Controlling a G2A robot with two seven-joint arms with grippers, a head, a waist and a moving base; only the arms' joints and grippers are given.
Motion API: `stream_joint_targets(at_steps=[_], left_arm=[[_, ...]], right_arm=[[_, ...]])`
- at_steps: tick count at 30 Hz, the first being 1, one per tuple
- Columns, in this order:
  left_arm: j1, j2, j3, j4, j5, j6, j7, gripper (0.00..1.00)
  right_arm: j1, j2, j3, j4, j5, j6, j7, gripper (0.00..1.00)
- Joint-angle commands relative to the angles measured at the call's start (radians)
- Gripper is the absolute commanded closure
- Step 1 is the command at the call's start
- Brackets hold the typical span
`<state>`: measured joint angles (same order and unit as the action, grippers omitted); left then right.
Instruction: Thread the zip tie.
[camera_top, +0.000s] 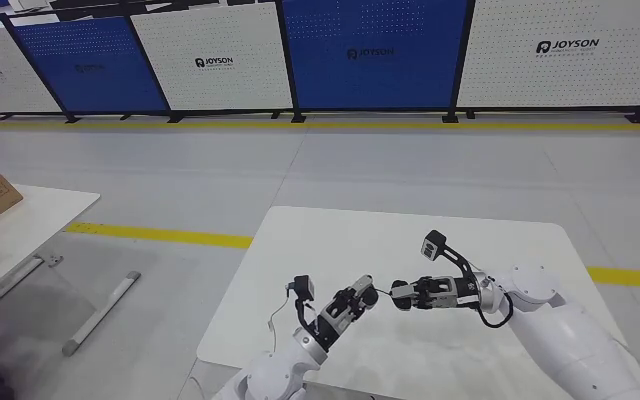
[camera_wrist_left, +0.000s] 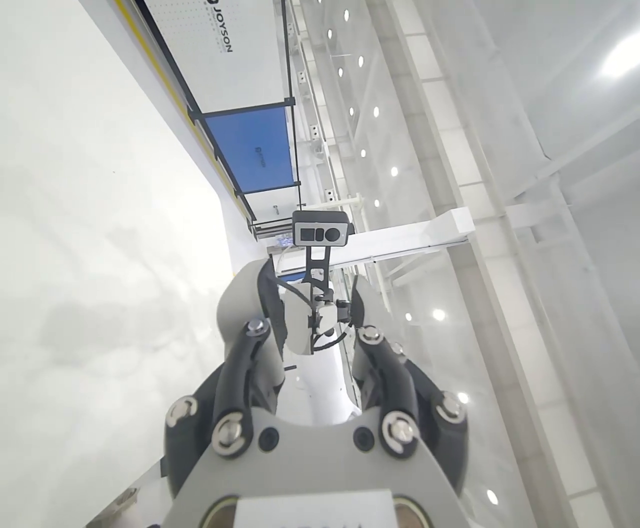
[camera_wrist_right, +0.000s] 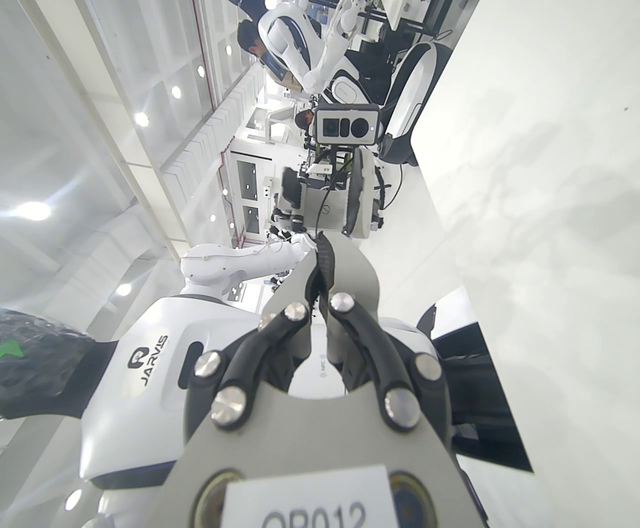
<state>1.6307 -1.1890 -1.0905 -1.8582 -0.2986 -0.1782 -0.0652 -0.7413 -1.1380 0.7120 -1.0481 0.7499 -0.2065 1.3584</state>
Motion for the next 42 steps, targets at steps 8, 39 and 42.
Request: stream_joint_targets(at_steps=[8, 39, 42], left_arm=[[-0.002, -0.001, 0.003, 0.007, 0.007, -0.006, -0.017, 0.89], [-0.016, -0.008, 0.022, 0.014, 0.037, -0.007, -0.022, 0.93], [-0.012, -0.008, 0.02, 0.012, 0.038, -0.01, -0.023, 0.94]], right_arm=[[0.0, 0.0, 0.0, 0.0, 0.0, 0.0, 0.0, 1.0], [0.0, 0.0, 0.0, 0.0, 0.0, 0.0, 0.0, 1.0], [0.0, 0.0, 0.0, 0.0, 0.0, 0.0, 0.0, 1.0]])
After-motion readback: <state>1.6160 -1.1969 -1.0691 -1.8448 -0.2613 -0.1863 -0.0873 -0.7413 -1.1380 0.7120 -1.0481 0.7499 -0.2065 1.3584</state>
